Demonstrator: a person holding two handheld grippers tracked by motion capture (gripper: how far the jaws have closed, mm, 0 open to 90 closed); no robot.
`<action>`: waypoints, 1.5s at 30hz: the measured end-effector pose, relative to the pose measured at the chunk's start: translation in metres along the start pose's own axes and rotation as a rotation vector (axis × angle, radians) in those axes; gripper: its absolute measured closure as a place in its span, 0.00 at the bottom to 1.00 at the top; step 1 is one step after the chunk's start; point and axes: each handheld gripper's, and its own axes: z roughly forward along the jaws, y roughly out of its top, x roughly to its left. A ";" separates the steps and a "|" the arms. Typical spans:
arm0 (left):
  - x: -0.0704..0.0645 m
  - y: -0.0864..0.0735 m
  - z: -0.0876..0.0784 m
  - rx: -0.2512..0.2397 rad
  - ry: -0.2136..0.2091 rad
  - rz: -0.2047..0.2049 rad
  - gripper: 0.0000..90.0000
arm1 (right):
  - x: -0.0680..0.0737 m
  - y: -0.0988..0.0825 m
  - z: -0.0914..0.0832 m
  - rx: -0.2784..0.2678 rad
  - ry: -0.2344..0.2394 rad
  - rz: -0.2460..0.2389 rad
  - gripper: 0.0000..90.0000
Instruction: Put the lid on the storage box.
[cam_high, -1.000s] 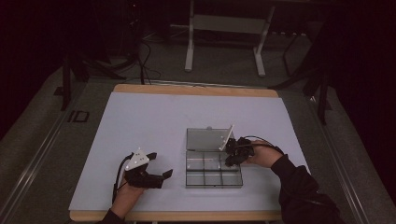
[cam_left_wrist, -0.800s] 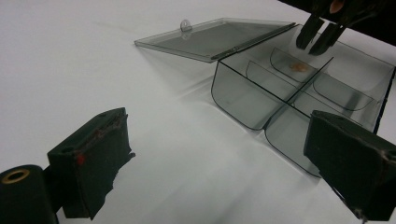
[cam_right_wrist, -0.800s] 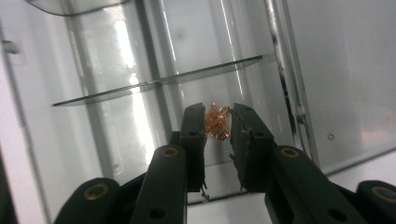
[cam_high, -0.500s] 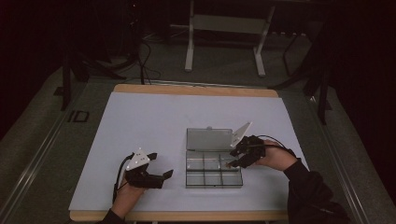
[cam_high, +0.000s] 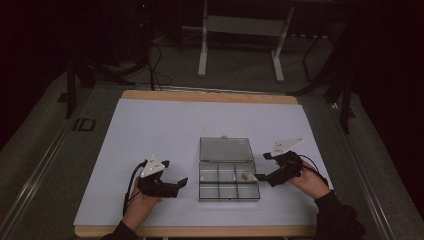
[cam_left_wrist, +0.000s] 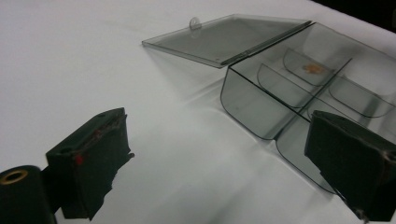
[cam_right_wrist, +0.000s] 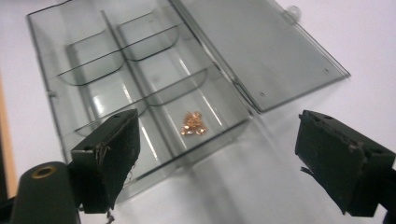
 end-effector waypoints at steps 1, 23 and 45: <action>0.000 0.002 0.002 0.009 0.000 -0.008 0.03 | 0.000 -0.002 0.000 -0.010 -0.012 0.004 0.16; 0.005 0.057 0.051 0.068 -0.112 -0.099 0.03 | -0.016 -0.018 0.003 -0.162 -0.180 0.111 0.16; 0.032 0.071 0.103 0.183 -0.093 -0.278 0.09 | -0.018 0.007 0.017 -0.238 -0.221 0.126 0.15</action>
